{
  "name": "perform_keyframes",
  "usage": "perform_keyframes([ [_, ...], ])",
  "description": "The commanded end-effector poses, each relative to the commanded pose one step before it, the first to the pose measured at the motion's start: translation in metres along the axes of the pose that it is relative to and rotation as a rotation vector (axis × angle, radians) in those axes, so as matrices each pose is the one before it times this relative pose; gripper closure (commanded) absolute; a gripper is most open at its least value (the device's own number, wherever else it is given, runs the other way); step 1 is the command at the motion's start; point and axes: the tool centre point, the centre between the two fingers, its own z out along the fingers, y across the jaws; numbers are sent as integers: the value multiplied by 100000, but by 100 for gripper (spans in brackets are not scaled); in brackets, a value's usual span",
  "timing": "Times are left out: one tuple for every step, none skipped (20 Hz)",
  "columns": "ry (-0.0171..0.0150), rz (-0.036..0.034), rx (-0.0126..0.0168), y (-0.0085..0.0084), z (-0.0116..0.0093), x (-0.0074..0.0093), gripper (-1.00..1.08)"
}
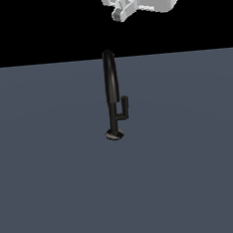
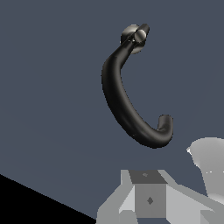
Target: Turn on the faucet by rotating a designated handle.
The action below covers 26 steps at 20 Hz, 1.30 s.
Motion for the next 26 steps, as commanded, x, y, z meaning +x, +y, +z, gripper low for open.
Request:
perform_keyframes([
  [-4534, 3880, 3802, -242, 309, 1692, 108],
  [-1826, 1579, 1527, -100, 123, 680, 108],
  [-1847, 1597, 1545, -100, 123, 687, 108],
  [-1869, 1615, 1563, -102, 124, 694, 108],
  [-1892, 1635, 1583, -103, 126, 701, 108],
  [-1918, 1657, 1604, -103, 126, 710, 108],
  [-1943, 1680, 1626, -105, 128, 719, 108],
  [-1971, 1705, 1650, -106, 129, 728, 108],
  [-2000, 1732, 1675, -108, 131, 738, 108],
  [-2031, 1760, 1701, -110, 133, 749, 108],
  [-2065, 1791, 1731, -111, 134, 761, 108],
  [-2099, 1823, 1760, -113, 137, 773, 108],
  [-2136, 1858, 1793, -116, 139, 786, 108],
  [-2175, 1896, 1827, -118, 142, 801, 108],
  [-2217, 1936, 1864, -120, 145, 816, 108],
  [-2262, 1980, 1904, -123, 149, 833, 108],
  [-2309, 2027, 1946, -126, 153, 851, 108],
  [-2360, 2077, 1992, -129, 158, 870, 108],
  [-2377, 2099, 2010, -131, 161, 878, 108],
  [-2315, 2051, 1961, -128, 160, 856, 108],
  [-2243, 1994, 1903, -125, 157, 831, 108],
  [-2165, 1930, 1840, -121, 154, 804, 108],
  [-2082, 1860, 1772, -117, 152, 775, 108],
  [-1993, 1785, 1699, -112, 149, 744, 108],
  [-1895, 1702, 1619, -107, 144, 709, 108],
  [-1789, 1611, 1530, -101, 136, 671, 108],
])
